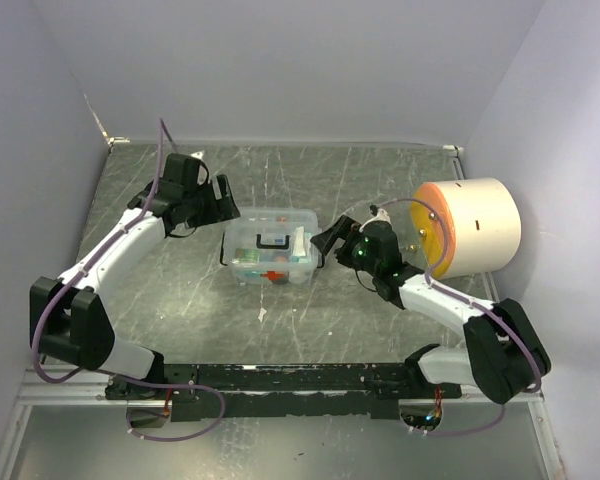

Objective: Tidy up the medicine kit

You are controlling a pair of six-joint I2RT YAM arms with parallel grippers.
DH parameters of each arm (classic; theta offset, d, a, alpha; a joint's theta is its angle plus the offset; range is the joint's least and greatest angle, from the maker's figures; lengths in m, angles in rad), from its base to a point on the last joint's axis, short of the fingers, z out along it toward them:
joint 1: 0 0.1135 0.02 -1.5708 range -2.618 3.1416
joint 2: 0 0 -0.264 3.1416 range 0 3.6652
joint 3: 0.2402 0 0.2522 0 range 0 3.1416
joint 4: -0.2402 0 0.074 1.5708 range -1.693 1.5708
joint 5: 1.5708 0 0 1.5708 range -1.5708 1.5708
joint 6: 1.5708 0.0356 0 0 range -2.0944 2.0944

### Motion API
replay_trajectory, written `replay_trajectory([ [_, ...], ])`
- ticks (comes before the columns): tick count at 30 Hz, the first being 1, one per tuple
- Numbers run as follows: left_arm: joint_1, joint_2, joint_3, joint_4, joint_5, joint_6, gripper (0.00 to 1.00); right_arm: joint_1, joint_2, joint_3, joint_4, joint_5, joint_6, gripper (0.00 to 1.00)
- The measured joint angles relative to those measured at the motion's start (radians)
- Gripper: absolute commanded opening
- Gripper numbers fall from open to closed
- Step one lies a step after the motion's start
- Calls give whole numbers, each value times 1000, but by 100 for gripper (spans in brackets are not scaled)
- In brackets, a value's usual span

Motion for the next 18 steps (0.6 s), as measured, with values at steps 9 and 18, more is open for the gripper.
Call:
replay_trajectory([
  [9,0,46,-50,-15,69,4,77,-22,72,-95,230,-69,135,90],
  [18,0,51,-71,0,93,-5,64,-32,141,-115,346,-137,227,90],
])
